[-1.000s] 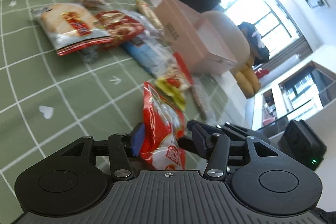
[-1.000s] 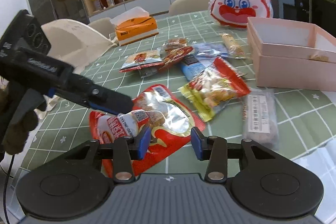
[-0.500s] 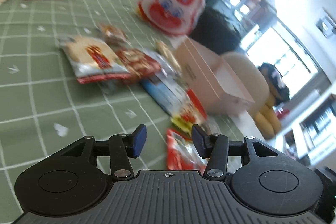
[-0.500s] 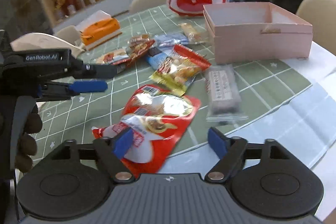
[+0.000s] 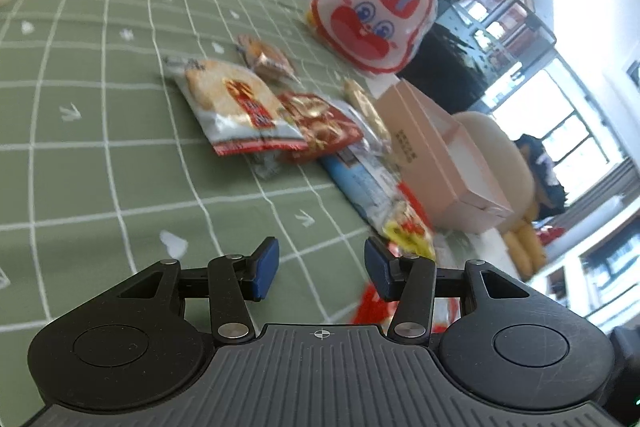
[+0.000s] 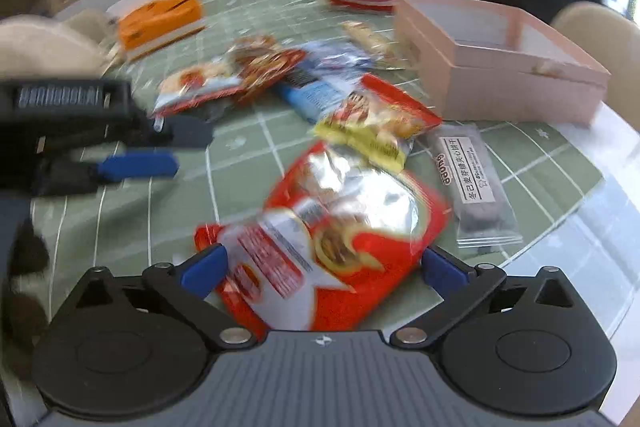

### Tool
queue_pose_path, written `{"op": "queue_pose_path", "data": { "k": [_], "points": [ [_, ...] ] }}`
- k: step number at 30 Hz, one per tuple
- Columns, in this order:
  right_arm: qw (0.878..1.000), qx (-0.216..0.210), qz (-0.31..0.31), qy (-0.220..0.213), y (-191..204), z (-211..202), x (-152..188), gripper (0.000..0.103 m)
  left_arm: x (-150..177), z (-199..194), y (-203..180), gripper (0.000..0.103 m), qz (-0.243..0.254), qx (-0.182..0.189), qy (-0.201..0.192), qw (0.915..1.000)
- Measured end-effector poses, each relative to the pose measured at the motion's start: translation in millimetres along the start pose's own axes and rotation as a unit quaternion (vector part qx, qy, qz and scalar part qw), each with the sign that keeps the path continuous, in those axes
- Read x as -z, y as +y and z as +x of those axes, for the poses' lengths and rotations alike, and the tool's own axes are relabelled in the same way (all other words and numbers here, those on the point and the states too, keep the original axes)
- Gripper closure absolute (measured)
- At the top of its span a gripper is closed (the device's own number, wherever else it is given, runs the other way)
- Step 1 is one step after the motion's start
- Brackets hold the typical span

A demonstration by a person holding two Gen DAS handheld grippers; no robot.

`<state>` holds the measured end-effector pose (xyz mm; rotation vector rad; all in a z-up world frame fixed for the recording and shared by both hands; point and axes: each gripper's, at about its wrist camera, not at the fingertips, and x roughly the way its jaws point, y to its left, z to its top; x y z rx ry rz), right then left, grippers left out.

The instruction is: Organize snacks

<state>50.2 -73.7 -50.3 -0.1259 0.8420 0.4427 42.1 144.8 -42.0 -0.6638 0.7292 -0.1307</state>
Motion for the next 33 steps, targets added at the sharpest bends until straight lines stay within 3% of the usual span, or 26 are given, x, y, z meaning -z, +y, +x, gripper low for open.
{"op": "queue_pose_path", "data": {
  "k": [4,8,10,12,15,20,33],
  "points": [
    [0.998,0.006,-0.066,-0.003,-20,-16,12,0.001,1,0,-2,0.050,0.003,0.011,0.002,0.9999],
    [0.992,0.078,-0.092,-0.041,-39,-31,21,0.001,4,8,-9,0.051,0.035,-0.010,0.017,0.9992],
    [0.996,0.055,-0.063,-0.042,-46,-35,19,0.001,6,13,-11,0.051,0.048,-0.006,0.033,0.9983],
    [0.999,0.000,-0.020,-0.032,-48,-34,14,0.001,8,15,-10,0.053,0.057,0.004,0.043,0.9974],
    [0.999,-0.038,0.026,-0.022,-43,-25,7,0.001,5,14,2,0.059,0.018,0.024,0.050,0.9983],
    [0.999,-0.027,0.032,-0.010,-29,1,-9,0.000,4,14,26,0.082,-0.039,0.035,0.056,0.9971],
    [0.998,-0.026,0.046,-0.037,-38,23,-25,0.000,3,16,36,0.084,-0.047,0.058,0.057,0.9956]
  ]
}}
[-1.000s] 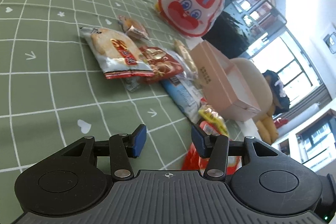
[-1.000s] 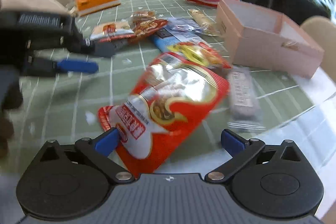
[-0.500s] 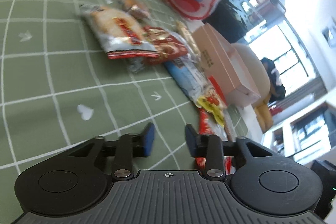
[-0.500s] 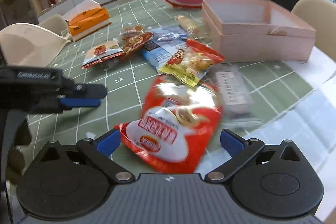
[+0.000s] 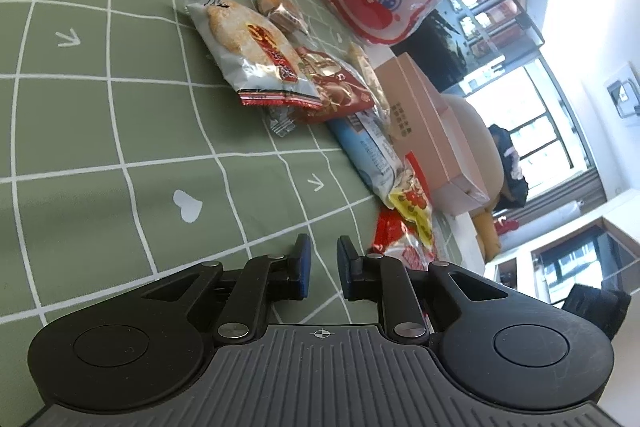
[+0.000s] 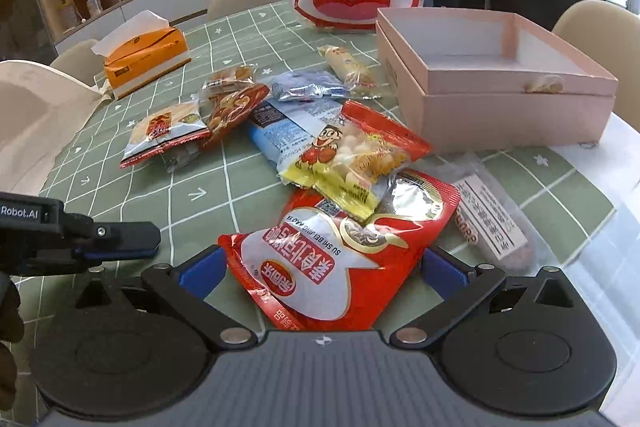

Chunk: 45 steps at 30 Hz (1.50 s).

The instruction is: Organize snacks

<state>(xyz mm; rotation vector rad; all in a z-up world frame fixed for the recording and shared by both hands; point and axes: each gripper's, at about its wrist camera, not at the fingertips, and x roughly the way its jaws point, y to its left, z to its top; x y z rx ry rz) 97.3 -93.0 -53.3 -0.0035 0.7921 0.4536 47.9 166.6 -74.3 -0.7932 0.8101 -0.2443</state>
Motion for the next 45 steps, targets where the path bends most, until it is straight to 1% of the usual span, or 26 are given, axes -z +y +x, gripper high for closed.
{"op": "queue_pose_path", "data": {
  "k": [3,4,6,7,8,10,11,13,15,17,18,19,20,22,26,28,30,31,33,34,35,37,39,41,43,45],
  "points": [
    [0.999,-0.016,-0.034,0.000,-3,-3,2,0.009,3,1,-8,0.082,0.046,0.013,0.001,0.9989],
    [0.998,-0.024,-0.050,-0.004,-5,-7,7,0.016,5,2,-14,0.082,0.069,0.020,0.001,0.9974],
    [0.996,-0.034,-0.086,-0.012,-10,-18,17,0.028,12,1,-30,0.082,0.130,0.044,-0.005,0.9905],
    [0.993,-0.037,-0.107,-0.016,-13,-24,23,0.038,17,-1,-39,0.082,0.161,0.055,-0.011,0.9853],
    [0.991,-0.039,-0.125,-0.021,-18,-30,29,0.042,23,-4,-51,0.082,0.202,0.065,-0.024,0.9770],
    [0.989,-0.036,-0.144,-0.029,-30,-42,39,0.042,36,-10,-73,0.082,0.272,0.077,-0.053,0.9577],
    [0.988,-0.034,-0.147,-0.031,-36,-47,41,0.042,44,-12,-84,0.082,0.309,0.079,-0.066,0.9455],
    [0.988,-0.023,-0.149,-0.036,-50,-54,43,0.042,56,-13,-102,0.082,0.361,0.071,-0.082,0.9262],
    [0.989,-0.018,-0.142,-0.040,-65,-57,44,0.041,65,-8,-114,0.082,0.389,0.049,-0.087,0.9156],
    [0.992,-0.026,-0.119,-0.038,-79,-57,43,0.034,69,1,-122,0.082,0.400,0.027,-0.082,0.9123],
    [0.993,-0.030,-0.110,-0.041,-85,-57,44,0.034,70,6,-123,0.081,0.399,0.019,-0.077,0.9134],
    [0.992,-0.030,-0.111,-0.045,-87,-57,45,0.029,68,11,-125,0.080,0.393,0.008,-0.069,0.9168],
    [0.992,-0.031,-0.114,-0.047,-88,-57,48,0.017,63,16,-122,0.080,0.379,-0.010,-0.060,0.9233],
    [0.992,-0.039,-0.115,-0.044,-88,-56,51,0.007,48,27,-117,0.080,0.343,-0.033,-0.056,0.9372],
    [0.993,-0.048,-0.107,-0.007,-89,-55,42,0.000,24,47,-105,0.080,0.247,-0.035,-0.050,0.9672],
    [0.994,-0.053,-0.095,0.008,-91,-54,37,0.000,21,60,-102,0.080,0.218,-0.025,-0.030,0.9751],
    [0.993,-0.059,-0.103,0.028,-88,-53,32,0.001,26,70,-103,0.077,0.215,-0.009,0.004,0.9765],
    [0.993,-0.069,-0.095,0.031,-88,-55,30,0.004,30,71,-104,0.077,0.221,0.001,0.016,0.9752],
    [0.994,-0.094,-0.053,0.015,-91,-59,26,0.005,34,72,-103,0.077,0.215,0.021,0.048,0.9753],
    [0.994,-0.101,-0.038,0.004,-89,-61,24,0.005,34,68,-99,0.077,0.201,0.029,0.054,0.9777],
    [0.995,-0.099,-0.028,-0.010,-85,-62,21,0.005,32,61,-96,0.077,0.190,0.029,0.046,0.9803],
    [0.996,-0.083,-0.023,-0.027,-73,-58,15,0.005,24,41,-88,0.077,0.176,0.015,0.003,0.9843],
    [0.997,-0.066,-0.029,-0.025,-58,-46,8,0.005,14,17,-78,0.077,0.161,-0.017,-0.050,0.9855],
    [0.998,-0.042,-0.040,-0.014,-44,-28,0,0.006,7,1,-69,0.077,0.149,-0.054,-0.082,0.9839],
    [0.999,-0.017,-0.047,0.009,-34,-9,-3,0.006,5,-6,-60,0.077,0.141,-0.077,-0.088,0.9831],
    [0.997,0.013,-0.073,0.003,-25,-1,-2,0.011,7,-7,-54,0.077,0.140,-0.081,-0.077,0.9837]
  ]
}}
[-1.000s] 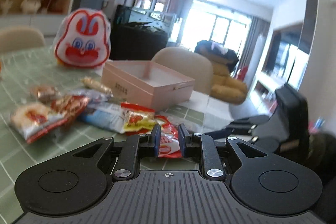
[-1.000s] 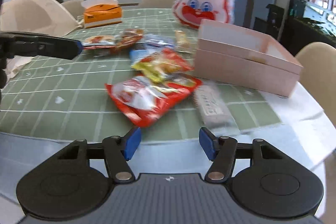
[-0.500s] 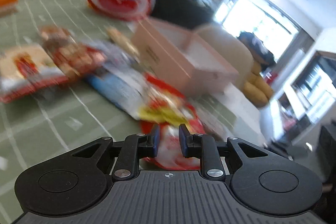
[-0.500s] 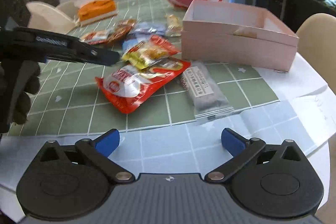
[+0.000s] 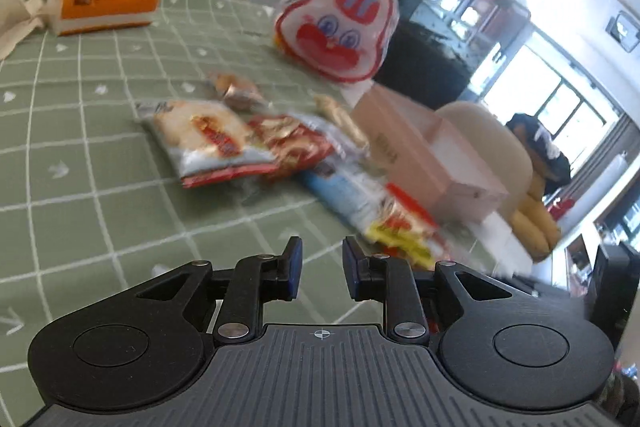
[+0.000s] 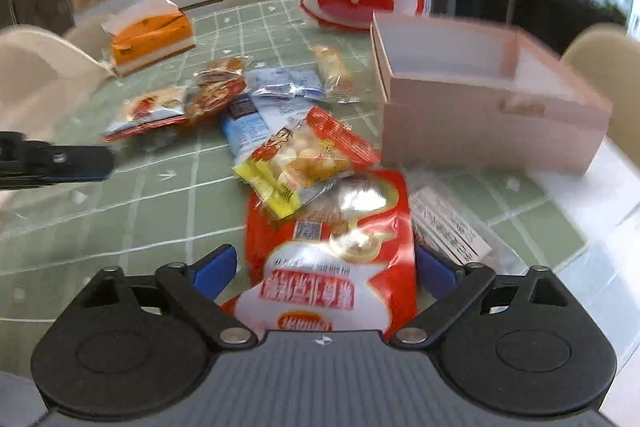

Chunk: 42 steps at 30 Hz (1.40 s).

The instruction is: Organize snacks

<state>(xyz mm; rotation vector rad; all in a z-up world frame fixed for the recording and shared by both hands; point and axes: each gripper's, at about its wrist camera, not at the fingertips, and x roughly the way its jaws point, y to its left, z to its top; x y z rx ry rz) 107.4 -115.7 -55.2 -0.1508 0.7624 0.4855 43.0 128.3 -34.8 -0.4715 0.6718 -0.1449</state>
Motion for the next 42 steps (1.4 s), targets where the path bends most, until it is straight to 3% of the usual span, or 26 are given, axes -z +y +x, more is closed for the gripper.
{"op": "queue_pose_path", "data": {
  "k": [3,4,8,12,16,19,22,26,30,32,36,40,42],
  "points": [
    [0.999,-0.021,-0.030,0.000,6,-8,6,0.023,4,2,0,0.077,0.010,0.011,0.016,0.9998],
    [0.999,-0.032,-0.042,-0.001,7,-13,9,0.040,3,4,-2,0.077,0.016,0.014,0.017,0.9996],
    [0.997,-0.050,-0.064,-0.016,-4,-42,23,0.041,4,7,-27,0.077,0.065,0.007,0.016,0.9977],
    [0.998,-0.047,-0.015,-0.047,-47,-71,24,0.041,5,26,-59,0.077,0.086,0.017,0.037,0.9955],
    [0.993,0.045,0.011,-0.104,-98,-81,19,0.041,8,56,-96,0.077,0.086,0.050,0.082,0.9917],
    [0.990,0.096,0.010,-0.103,-128,-59,11,0.041,10,77,-120,0.077,0.090,0.055,0.107,0.9886],
    [0.989,0.108,-0.018,-0.096,-136,-38,9,0.041,14,89,-133,0.077,0.088,0.037,0.111,0.9892],
    [0.994,0.045,-0.063,-0.071,-120,-27,18,0.041,12,102,-132,0.077,0.055,0.001,0.120,0.9913],
    [0.994,-0.081,-0.035,-0.066,-120,-42,24,0.041,4,109,-124,0.077,0.024,-0.022,0.114,0.9929],
    [0.995,-0.061,-0.021,-0.078,-126,-44,29,0.041,0,112,-128,0.077,0.029,-0.027,0.110,0.9931],
    [0.993,0.060,-0.003,-0.101,-143,-40,38,0.041,4,125,-156,0.077,0.085,-0.023,0.109,0.9901],
    [0.992,0.046,0.077,-0.086,-172,-35,39,0.041,23,133,-200,0.077,0.202,-0.047,0.084,0.9747],
    [0.991,0.043,0.094,-0.090,-177,-35,40,0.041,40,139,-223,0.073,0.279,-0.066,0.079,0.9547]
  ]
}}
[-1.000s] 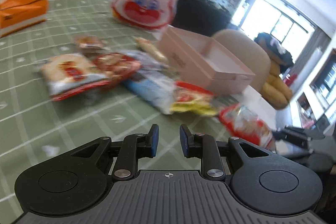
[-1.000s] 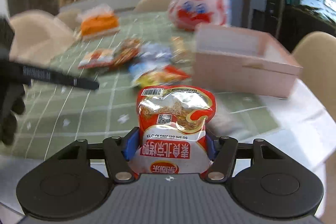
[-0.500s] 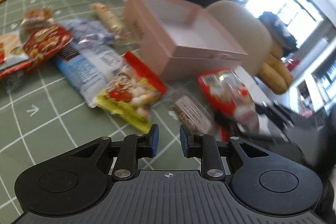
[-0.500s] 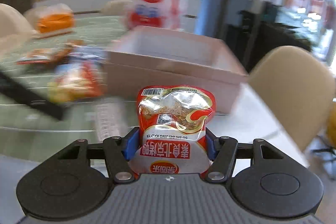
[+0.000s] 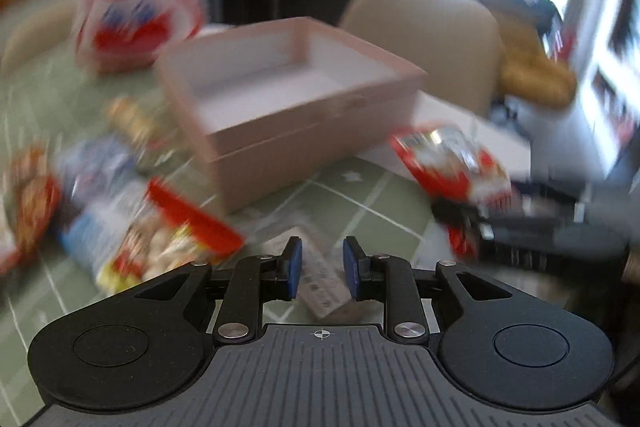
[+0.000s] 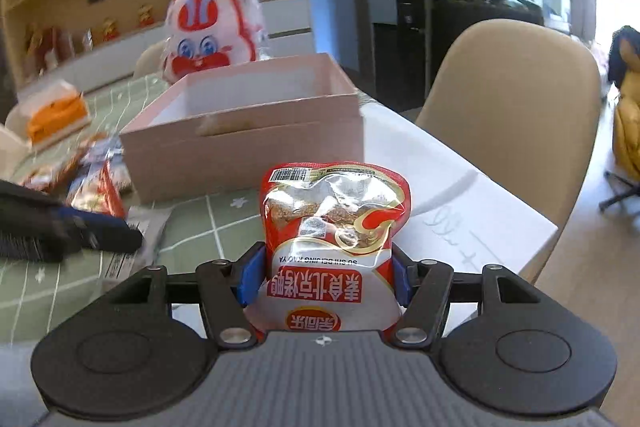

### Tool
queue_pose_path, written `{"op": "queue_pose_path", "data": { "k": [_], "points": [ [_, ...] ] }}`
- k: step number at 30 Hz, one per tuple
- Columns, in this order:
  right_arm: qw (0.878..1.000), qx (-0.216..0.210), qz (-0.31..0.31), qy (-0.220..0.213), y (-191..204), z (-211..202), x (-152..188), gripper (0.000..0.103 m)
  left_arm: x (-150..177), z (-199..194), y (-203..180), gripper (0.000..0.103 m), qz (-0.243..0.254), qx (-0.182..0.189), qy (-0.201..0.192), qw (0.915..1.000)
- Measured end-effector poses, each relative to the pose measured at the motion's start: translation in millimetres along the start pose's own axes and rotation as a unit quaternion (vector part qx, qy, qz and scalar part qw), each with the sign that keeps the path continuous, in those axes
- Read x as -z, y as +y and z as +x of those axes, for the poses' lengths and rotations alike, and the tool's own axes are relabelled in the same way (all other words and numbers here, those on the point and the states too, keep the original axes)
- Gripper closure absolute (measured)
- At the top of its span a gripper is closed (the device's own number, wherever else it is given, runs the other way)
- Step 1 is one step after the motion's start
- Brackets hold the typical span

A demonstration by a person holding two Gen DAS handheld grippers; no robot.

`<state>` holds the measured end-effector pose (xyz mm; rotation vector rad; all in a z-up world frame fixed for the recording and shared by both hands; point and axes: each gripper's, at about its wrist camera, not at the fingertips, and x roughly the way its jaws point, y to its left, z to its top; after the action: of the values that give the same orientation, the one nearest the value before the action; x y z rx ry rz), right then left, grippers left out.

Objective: Organize snacks
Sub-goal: 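Carry the bag toward the pink box with the right tool while the left tool grasps the biscuit packet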

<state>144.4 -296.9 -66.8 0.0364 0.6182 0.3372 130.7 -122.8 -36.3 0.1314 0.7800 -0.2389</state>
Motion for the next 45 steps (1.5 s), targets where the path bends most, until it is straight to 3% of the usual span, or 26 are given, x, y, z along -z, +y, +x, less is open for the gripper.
{"op": "queue_pose_path", "data": {
  "k": [3,5,10,14,16,18,19,22,32,33,35,36,42,45],
  "points": [
    [1.000,0.000,0.015,-0.007,-4,-3,4,0.041,11,3,-28,0.070,0.098,-0.041,-0.005,0.9944],
    [1.000,0.000,0.021,-0.012,-7,-3,6,0.040,16,1,-28,0.070,0.116,-0.053,-0.004,0.9918],
    [1.000,0.000,0.002,-0.015,-1,-6,8,0.040,25,-9,3,0.063,0.081,-0.073,0.009,0.9940],
    [1.000,-0.009,-0.002,-0.014,-3,-7,8,0.040,21,-9,19,0.056,0.020,-0.040,0.023,0.9987],
    [1.000,-0.012,0.002,-0.014,-5,-7,8,0.040,18,-7,20,0.036,0.006,-0.015,0.025,0.9995],
    [1.000,-0.013,0.002,-0.015,-6,-7,9,0.040,16,-4,20,0.024,-0.005,0.012,0.026,0.9996],
    [1.000,-0.012,0.001,-0.015,-6,-7,9,0.040,15,-3,20,0.024,-0.010,0.017,0.024,0.9995],
    [1.000,-0.012,-0.003,-0.014,-4,-7,8,0.040,14,4,21,0.026,-0.019,-0.005,0.024,0.9995],
    [1.000,-0.003,-0.010,-0.013,-3,-6,8,0.040,10,10,25,0.028,-0.021,-0.003,0.020,0.9996],
    [1.000,-0.002,-0.010,-0.013,-2,-6,8,0.040,11,9,25,0.033,-0.023,-0.006,0.018,0.9996],
    [1.000,0.001,-0.010,-0.013,-2,-6,8,0.040,11,7,27,0.054,-0.030,-0.018,0.012,0.9993],
    [1.000,0.004,-0.011,-0.013,-1,-7,7,0.040,11,5,29,0.060,-0.038,-0.020,0.009,0.9990],
    [0.999,0.000,-0.034,-0.007,9,-26,3,0.040,22,-10,44,0.060,-0.088,0.041,-0.002,0.9953],
    [0.997,-0.004,-0.064,-0.035,18,-56,-13,0.041,16,-41,52,0.060,-0.122,0.081,-0.044,0.9882]
  ]
}}
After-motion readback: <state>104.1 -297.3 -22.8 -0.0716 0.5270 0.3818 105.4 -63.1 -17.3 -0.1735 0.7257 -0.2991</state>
